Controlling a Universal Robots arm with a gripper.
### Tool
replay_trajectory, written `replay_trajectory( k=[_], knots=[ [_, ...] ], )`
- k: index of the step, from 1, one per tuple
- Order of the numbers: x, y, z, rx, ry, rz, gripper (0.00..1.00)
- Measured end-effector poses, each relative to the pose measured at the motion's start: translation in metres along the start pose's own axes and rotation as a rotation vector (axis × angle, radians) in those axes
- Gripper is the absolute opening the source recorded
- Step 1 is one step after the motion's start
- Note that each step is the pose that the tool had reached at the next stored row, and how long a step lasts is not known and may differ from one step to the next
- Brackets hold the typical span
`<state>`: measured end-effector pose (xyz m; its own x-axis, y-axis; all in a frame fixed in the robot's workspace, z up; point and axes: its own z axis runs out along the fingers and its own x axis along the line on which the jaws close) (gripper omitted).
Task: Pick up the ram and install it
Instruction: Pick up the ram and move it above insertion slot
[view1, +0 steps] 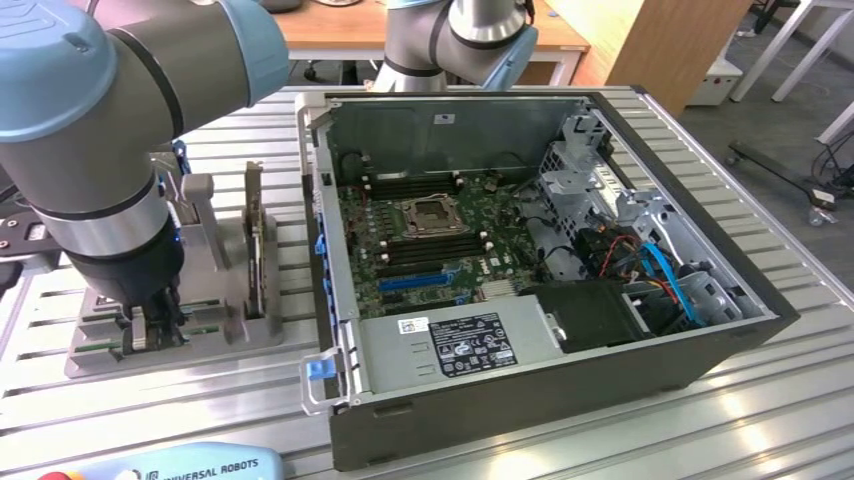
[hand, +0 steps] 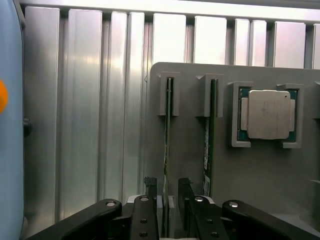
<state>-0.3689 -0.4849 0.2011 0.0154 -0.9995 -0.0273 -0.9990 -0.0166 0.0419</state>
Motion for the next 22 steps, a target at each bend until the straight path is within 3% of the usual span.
replay_trajectory(
  k=[22],
  knots=[
    [0.0005, 0.0, 0.0013, -0.0002, 0.0001, 0.0, 0.3]
  ],
)
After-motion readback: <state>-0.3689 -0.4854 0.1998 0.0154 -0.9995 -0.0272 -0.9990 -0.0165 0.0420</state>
